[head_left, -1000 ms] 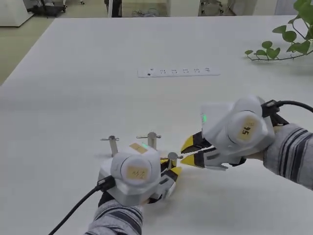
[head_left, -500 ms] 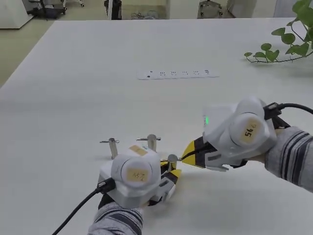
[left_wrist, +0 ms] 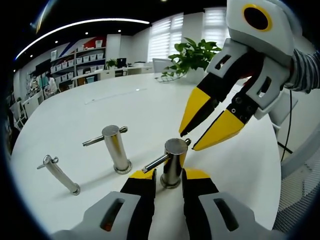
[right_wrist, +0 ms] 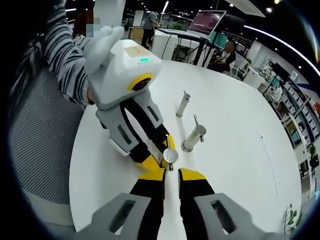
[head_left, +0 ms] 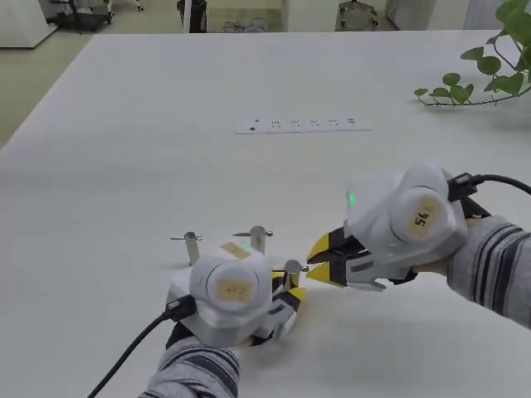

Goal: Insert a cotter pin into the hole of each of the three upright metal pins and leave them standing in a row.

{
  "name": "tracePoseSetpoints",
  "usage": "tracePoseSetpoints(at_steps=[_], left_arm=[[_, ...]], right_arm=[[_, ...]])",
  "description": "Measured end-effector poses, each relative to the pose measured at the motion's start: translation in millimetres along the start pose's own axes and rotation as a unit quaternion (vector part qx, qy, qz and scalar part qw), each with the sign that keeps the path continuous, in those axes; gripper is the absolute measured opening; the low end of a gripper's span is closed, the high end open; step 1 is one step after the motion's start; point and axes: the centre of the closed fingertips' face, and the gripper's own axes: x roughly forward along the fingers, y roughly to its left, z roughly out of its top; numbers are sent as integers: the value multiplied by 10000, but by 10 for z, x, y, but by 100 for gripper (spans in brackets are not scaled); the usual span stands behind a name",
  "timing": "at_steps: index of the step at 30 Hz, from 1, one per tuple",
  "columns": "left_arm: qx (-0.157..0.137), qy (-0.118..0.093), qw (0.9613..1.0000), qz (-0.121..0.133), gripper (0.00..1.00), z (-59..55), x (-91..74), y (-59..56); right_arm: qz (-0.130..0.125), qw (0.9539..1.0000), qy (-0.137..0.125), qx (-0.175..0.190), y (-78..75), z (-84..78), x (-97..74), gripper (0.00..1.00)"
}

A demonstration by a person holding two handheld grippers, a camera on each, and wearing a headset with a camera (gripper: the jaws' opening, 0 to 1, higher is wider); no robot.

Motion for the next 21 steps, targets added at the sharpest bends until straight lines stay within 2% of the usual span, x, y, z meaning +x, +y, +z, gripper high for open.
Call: tracePoseSetpoints(at_steps=[2,6,8,15,21], left_arm=[[44,5,10000,-6,21,-2,-33,13],[104,27,9999,5,27,-9,-83,27],[94,33,9999,-25,29,-11,-109,20],[94,41,9999,-123,35,-14,-202,-8],[-17,34,9999,-144,38,-20,-273,19]], right_arm=[[57,9997,-142,170,9,49,5,8],[93,9987,-229,442,-15,90,42,11],[196,9973,-307,644,4,116,71,12],[341,9947,-309,924,27,106,196,13],[419,9928,-306,1083,37,75,281,12]])
